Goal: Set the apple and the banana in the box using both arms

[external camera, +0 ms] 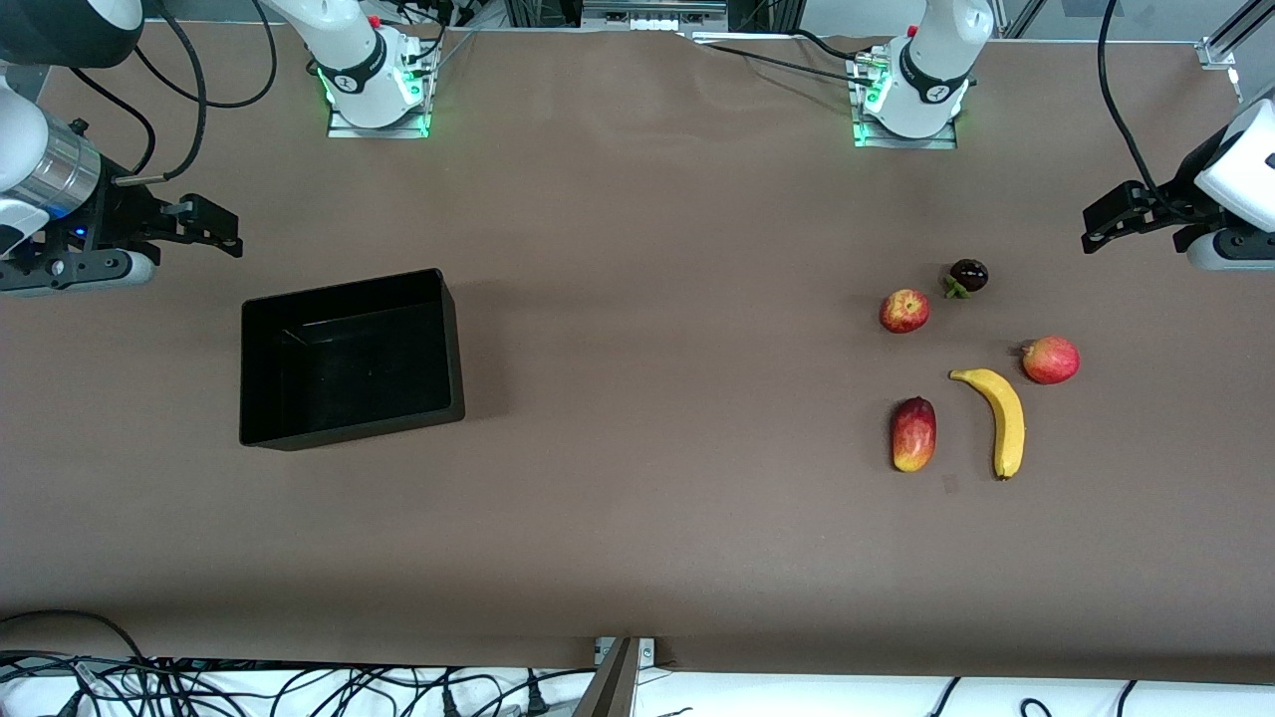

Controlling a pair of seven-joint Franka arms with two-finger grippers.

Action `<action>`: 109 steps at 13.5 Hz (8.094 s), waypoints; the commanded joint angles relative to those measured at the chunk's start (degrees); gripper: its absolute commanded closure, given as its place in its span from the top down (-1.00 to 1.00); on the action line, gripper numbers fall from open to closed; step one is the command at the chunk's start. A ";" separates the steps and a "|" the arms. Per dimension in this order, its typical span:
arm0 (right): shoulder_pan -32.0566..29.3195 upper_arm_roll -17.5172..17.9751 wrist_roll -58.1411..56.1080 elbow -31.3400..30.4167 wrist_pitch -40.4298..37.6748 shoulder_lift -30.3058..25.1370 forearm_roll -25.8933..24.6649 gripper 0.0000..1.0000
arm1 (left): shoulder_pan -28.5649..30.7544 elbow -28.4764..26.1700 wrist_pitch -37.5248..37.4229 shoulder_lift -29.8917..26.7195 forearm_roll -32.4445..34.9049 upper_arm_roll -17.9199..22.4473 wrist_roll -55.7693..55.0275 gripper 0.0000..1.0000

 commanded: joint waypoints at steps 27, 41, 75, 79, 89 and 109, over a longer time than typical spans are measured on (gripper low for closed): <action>-3.01 0.81 -1.87 2.56 -0.77 2.86 -0.92 1.00 | 1.47 -2.94 -0.66 -2.15 0.55 0.16 -0.01 1.00; -7.49 -5.61 -13.91 -20.19 39.03 20.97 4.17 0.99 | 1.29 -2.49 -0.75 -1.09 0.28 -0.81 -2.03 1.00; 38.12 5.38 44.97 9.33 45.38 40.13 12.70 -1.00 | 2.87 -2.49 -3.03 10.04 0.02 -0.46 -0.89 1.00; 38.83 5.29 47.08 9.33 49.68 42.59 11.03 0.27 | 3.92 -4.33 -2.42 19.02 -8.03 -0.46 -1.85 1.00; 37.95 -14.46 30.60 9.33 23.70 22.40 12.08 1.00 | 5.25 -29.64 26.56 16.22 -11.59 -5.55 -14.77 1.00; 0.51 -1.56 1.38 -8.08 2.49 -8.74 1.63 1.00 | -1.85 -7.95 5.58 17.98 -8.15 -7.57 -23.16 -0.49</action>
